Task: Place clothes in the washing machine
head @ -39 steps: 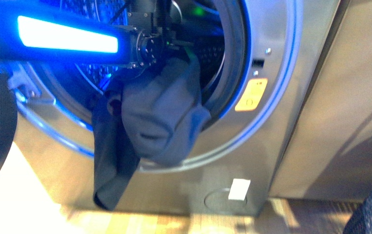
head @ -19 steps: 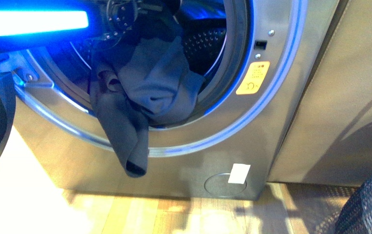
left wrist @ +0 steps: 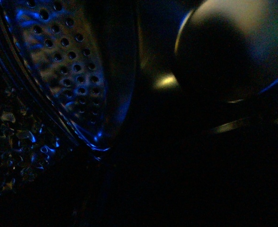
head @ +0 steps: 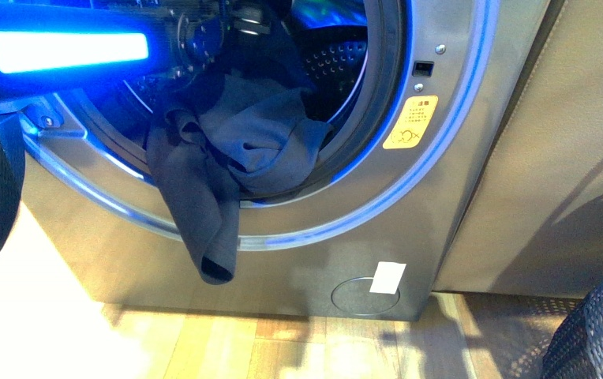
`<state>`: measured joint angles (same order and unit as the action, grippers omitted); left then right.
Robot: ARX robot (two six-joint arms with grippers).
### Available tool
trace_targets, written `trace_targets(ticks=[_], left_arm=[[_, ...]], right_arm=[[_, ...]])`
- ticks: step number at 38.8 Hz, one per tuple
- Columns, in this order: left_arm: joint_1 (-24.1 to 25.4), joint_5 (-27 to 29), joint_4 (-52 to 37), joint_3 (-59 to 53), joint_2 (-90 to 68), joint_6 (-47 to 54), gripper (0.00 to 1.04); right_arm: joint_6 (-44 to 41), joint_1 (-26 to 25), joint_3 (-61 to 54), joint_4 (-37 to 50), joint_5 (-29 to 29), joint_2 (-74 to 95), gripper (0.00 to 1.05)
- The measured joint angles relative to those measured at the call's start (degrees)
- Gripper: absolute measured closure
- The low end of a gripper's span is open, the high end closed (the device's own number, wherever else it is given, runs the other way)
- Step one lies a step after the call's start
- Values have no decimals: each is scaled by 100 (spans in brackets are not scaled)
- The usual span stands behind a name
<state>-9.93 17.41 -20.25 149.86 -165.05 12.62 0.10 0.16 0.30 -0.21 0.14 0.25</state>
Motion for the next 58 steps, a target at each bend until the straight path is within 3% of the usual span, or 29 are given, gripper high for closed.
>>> trace_targets(ticks=[3,18,39,58], left_arm=[[-15,-109,-446,-874,411,20,5],[-103,-367,-2356,-4876,2159,22,7],[-413,-546,-3547,-7831,4223,-170,7],[-743,-859,-3652,-9423,6266,-118,7]], right_arm=[[-2,0,0,0,0,0,102],[-2,0,0,0,0,0,102],[-2,0,0,0,0,0,102],[-2,0,0,0,0,0,102]])
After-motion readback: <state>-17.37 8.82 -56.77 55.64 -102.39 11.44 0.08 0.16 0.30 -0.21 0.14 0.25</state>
